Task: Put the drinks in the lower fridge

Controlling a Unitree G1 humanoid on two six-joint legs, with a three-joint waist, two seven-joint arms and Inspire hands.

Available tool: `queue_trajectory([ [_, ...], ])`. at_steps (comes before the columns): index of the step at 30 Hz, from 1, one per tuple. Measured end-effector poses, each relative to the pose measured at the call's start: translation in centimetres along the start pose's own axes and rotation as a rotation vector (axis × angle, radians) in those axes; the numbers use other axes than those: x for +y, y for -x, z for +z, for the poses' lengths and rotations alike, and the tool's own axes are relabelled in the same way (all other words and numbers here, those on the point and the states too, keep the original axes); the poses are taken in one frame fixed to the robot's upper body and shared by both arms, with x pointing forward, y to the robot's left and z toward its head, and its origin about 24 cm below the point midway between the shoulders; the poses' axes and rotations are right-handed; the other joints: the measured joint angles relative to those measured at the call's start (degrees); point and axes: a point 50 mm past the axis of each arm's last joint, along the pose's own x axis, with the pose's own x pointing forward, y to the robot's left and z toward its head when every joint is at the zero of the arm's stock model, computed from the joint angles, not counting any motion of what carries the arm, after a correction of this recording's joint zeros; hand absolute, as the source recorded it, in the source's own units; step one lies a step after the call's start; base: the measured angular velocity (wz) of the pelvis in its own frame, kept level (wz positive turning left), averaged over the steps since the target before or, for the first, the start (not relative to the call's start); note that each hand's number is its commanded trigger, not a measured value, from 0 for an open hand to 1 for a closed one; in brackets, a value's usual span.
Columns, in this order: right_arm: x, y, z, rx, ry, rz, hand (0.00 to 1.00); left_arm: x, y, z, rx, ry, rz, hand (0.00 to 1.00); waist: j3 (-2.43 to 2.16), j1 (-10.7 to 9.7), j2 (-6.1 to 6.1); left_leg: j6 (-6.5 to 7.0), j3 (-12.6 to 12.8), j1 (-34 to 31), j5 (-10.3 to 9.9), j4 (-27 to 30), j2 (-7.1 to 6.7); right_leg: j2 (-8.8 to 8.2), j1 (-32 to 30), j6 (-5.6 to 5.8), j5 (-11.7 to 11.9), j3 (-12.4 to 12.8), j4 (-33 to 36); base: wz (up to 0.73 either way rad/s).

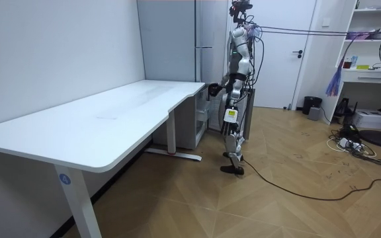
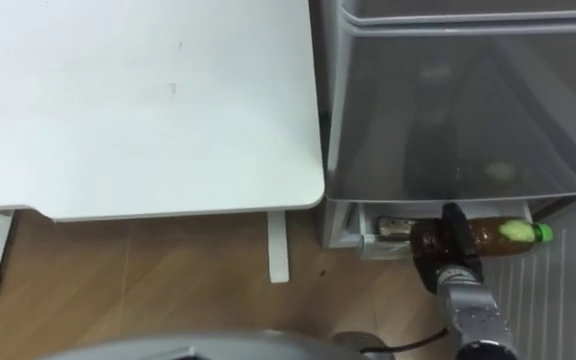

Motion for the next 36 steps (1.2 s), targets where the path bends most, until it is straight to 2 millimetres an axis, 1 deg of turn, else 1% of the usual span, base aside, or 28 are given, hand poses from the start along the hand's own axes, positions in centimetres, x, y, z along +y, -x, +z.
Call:
queue_trajectory([
  [1, 0.1, 0.0, 0.0, 0.004, -0.018, 0.013, 1.0, 0.0, -0.1, 0.2, 0.0, -0.001, -0.003, 0.0, -0.07, 0.0, 0.32, -0.09, 0.1, -1.0, 0.1, 0.1, -0.02, -0.07, -1.1, -0.08, 0.0, -0.2, 0.3, 0.0],
  [2, 0.3, -0.2, -0.1, 0.006, -0.029, 0.012, 1.0, -0.1, -0.1, 0.5, 0.001, -0.002, -0.007, 0.0, 0.0, 0.1, 0.57, -0.13, 0.1, -1.7, 0.3, 0.1, 0.01, -0.19, -2.1, -0.12, 0.0, -0.3, 0.9, 0.0],
  [3, 0.6, -0.3, -0.2, 0.008, -0.037, 0.012, 1.0, -0.1, -0.2, 0.7, 0.0, -0.003, -0.009, 0.0, -0.05, 0.1, 0.68, -0.14, 0.2, -2.2, 0.4, 0.1, 0.02, -0.24, -2.6, -0.14, 0.0, -0.3, 1.0, 0.0],
  [5, 1.7, -0.7, -0.4, 0.016, -0.049, 0.025, 1.0, -0.3, -0.3, 1.6, -0.019, -0.004, -0.02, 0.0, 0.03, 0.1, 0.96, -0.15, 0.3, -4.0, 0.9, 0.2, -0.04, -0.47, -4.7, -0.24, 0.1, -0.2, 1.8, 0.02],
  [7, 2.4, -1.1, -0.6, 0.021, -0.067, 0.021, 1.0, -0.5, -0.4, 2.4, -0.037, -0.001, -0.033, 0.0, 0.1, 0.2, 0.95, -0.16, 0.3, -5.2, 1.2, 0.3, -0.08, -0.58, -5.8, -0.43, 0.2, -0.4, 2.0, 0.04],
  [8, 2.8, -1.3, -0.6, 0.022, -0.074, 0.016, 1.0, -0.6, -0.4, 2.9, -0.049, -0.002, -0.043, 0.0, 0.1, 0.2, 1.18, -0.17, 0.4, -5.7, 1.4, 0.4, -0.11, -0.66, -6.4, -0.45, 0.2, -0.5, 2.2, 0.05],
  [9, 2.9, -1.4, -0.6, 0.023, -0.075, 0.014, 1.0, -0.7, -0.5, 3.1, -0.054, -0.002, -0.047, 0.0, 0.27, 0.2, 1.1, -0.17, 0.4, -6.0, 1.4, 0.5, -0.11, -0.69, -6.6, -0.45, 0.2, -0.5, 2.3, 0.0],
  [10, 3.5, -1.5, -0.7, 0.025, -0.085, 0.018, 1.0, -0.8, -0.5, 3.4, -0.059, 0.0, -0.052, 0.0, 0.32, 0.3, 1.42, -0.17, 0.4, -6.5, 1.4, 0.7, -0.11, -0.73, -7.2, -0.47, 0.2, -0.5, 2.7, 0.0],
  [11, 4.1, -1.6, -0.8, 0.03, -0.097, 0.03, 1.0, -0.8, -0.5, 3.5, -0.058, 0.006, -0.055, 0.0, 0.51, 0.5, 1.36, -0.17, 0.5, -7.3, 1.4, 1.0, -0.11, -0.72, -8.0, -0.49, 0.2, -0.4, 2.8, 0.0],
  [12, 4.2, -1.7, -0.8, 0.033, -0.107, 0.038, 1.0, -0.8, -0.6, 3.6, -0.058, 0.003, -0.057, 0.0, 0.44, 0.6, 1.47, -0.17, 0.4, -7.8, 1.4, 1.3, -0.09, -0.71, -8.3, -0.54, 0.2, -0.4, 2.9, 0.0],
  [13, 4.3, -1.9, -0.9, 0.037, -0.12, 0.031, 1.0, -0.8, -0.6, 3.9, -0.06, -0.001, -0.06, 0.0, 0.47, 0.6, 1.52, -0.18, 0.3, -8.8, 1.4, 2.0, -0.08, -0.74, -9.1, -0.6, 0.3, -0.6, 3.2, 0.06],
  [15, 4.5, -2.2, -0.8, 0.033, -0.121, 0.01, 1.0, -0.8, -0.6, 4.2, -0.063, -0.014, -0.063, 0.0, 0.54, 1.0, 1.49, -0.18, 0.3, -10.2, 1.4, 2.6, -0.03, -0.83, -10.8, -0.7, 0.3, -0.8, 4.0, 0.03],
  [16, 4.7, -2.3, -0.6, 0.03, -0.111, 0.006, 1.0, -0.9, -0.7, 4.5, -0.068, -0.021, -0.066, 0.0, 0.57, 1.7, 1.46, -0.18, 0.1, -11.4, 1.4, 3.2, -0.01, -0.84, -11.9, -0.85, 0.4, -0.8, 4.4, 0.0],
  [19, 5.3, -2.4, -0.4, 0.041, -0.101, 0.014, 1.0, -0.9, -0.6, 4.5, -0.063, -0.021, -0.069, 0.0, 0.61, 2.0, 1.46, -0.21, -0.3, -13.3, 1.4, 4.0, -0.05, -0.96, -13.5, -0.92, 0.5, -1.1, 5.0, 0.05],
  [21, 5.8, -2.5, -0.6, 0.054, -0.101, 0.024, 1.0, -0.9, -0.7, 4.4, -0.057, -0.022, -0.068, 0.0, 0.74, 2.2, 1.22, -0.32, -0.5, -13.8, 1.6, 4.1, -0.1, -1.03, -14.0, -0.94, 0.5, -1.3, 5.2, 0.07],
  [23, 6.3, -2.5, -0.7, 0.063, -0.102, 0.042, 1.0, -0.9, -0.7, 4.7, -0.06, -0.024, -0.068, 0.0, 0.99, 3.2, 0.85, -0.39, -0.5, -14.5, 1.8, 4.2, -0.1, -1.04, -14.6, -1.16, 0.6, -1.4, 5.4, 0.0],
  [25, 6.6, -2.5, -0.8, 0.075, -0.113, 0.053, 1.0, -0.9, -0.7, 4.7, -0.06, -0.024, -0.066, 0.0, 1.04, 3.3, 0.77, -0.41, -0.8, -15.1, 2.0, 4.3, -0.21, -1.15, -15.1, -1.18, 0.6, -1.7, 5.4, 0.09],
  [26, 6.8, -2.5, -0.8, 0.076, -0.116, 0.056, 0.82, -0.9, -0.7, 4.7, -0.061, -0.024, -0.065, 0.0, 1.07, 3.3, 0.73, -0.42, -1.1, -15.3, 2.1, 4.3, -0.31, -1.23, -15.2, -1.18, 0.6, -1.9, 5.4, 0.15],
  [27, 7.0, -2.5, -0.8, 0.077, -0.116, 0.061, 0.54, -0.9, -0.7, 4.7, -0.06, -0.024, -0.064, 0.0, 1.12, 3.4, 0.66, -0.43, -1.1, -15.5, 2.3, 4.2, -0.69, -1.29, -15.4, -1.19, 0.6, -2.0, 5.4, 0.1],
  [28, 7.3, -2.5, -0.9, 0.078, -0.117, 0.069, 0.16, -1.0, -0.7, 4.7, -0.055, -0.034, -0.066, 0.0, 1.12, 3.6, 0.59, -0.41, -1.1, -15.8, 2.4, 4.2, -0.83, -1.44, -15.9, -1.26, 0.5, -2.0, 5.8, 0.07],
  [29, 7.8, -2.5, -0.9, 0.079, -0.116, 0.081, 0.31, -1.2, -0.8, 4.7, -0.049, -0.046, -0.071, 0.0, 1.11, 3.8, 0.61, -0.36, -1.1, -16.2, 2.6, 4.2, -0.83, -1.68, -16.3, -1.27, 0.5, -2.2, 5.9, 0.04],
  [30, 8.0, -2.5, -0.9, 0.079, -0.114, 0.085, 0.35, -1.2, -0.8, 4.8, -0.048, -0.049, -0.072, 0.0, 1.11, 3.8, 0.6, -0.34, -1.0, -16.3, 2.8, 4.1, -0.81, -1.82, -16.3, -1.27, 0.5, -2.3, 6.0, 0.07],
  [31, 8.3, -2.5, -0.8, 0.077, -0.11, 0.091, 0.24, -1.3, -0.8, 4.8, -0.048, -0.05, -0.073, 0.0, 1.11, 3.8, 0.59, -0.31, -1.1, -16.2, 2.8, 4.1, -0.78, -1.96, -16.3, -1.26, 0.5, -2.4, 6.1, 0.08],
  [32, 8.3, -2.5, -0.5, 0.073, -0.104, 0.079, 0.07, -1.3, -0.8, 4.9, -0.05, -0.052, -0.073, 0.0, 1.12, 4.0, 0.58, -0.24, -1.3, -16.2, 2.9, 4.1, -0.83, -2.09, -16.3, -1.24, 0.5, -2.8, 6.3, 0.09],
  [33, 8.3, -2.5, -0.4, 0.069, -0.098, 0.076, 0.0, -1.2, -0.8, 5.0, -0.053, -0.054, -0.072, 0.0, 1.12, 4.0, 0.59, -0.21, -1.4, -16.3, 2.9, 4.1, -0.89, -2.17, -16.3, -1.22, 0.5, -2.9, 6.3, 0.09],
  [36, 8.1, -2.5, 0.4, 0.048, -0.068, 0.061, 0.0, -1.0, -0.9, 5.3, -0.062, -0.062, -0.064, 0.0, 1.18, 4.7, 0.5, -0.08, -1.1, -16.2, 3.0, 4.1, -0.99, -2.83, -16.4, -1.13, 0.3, -3.3, 6.8, 0.06],
])
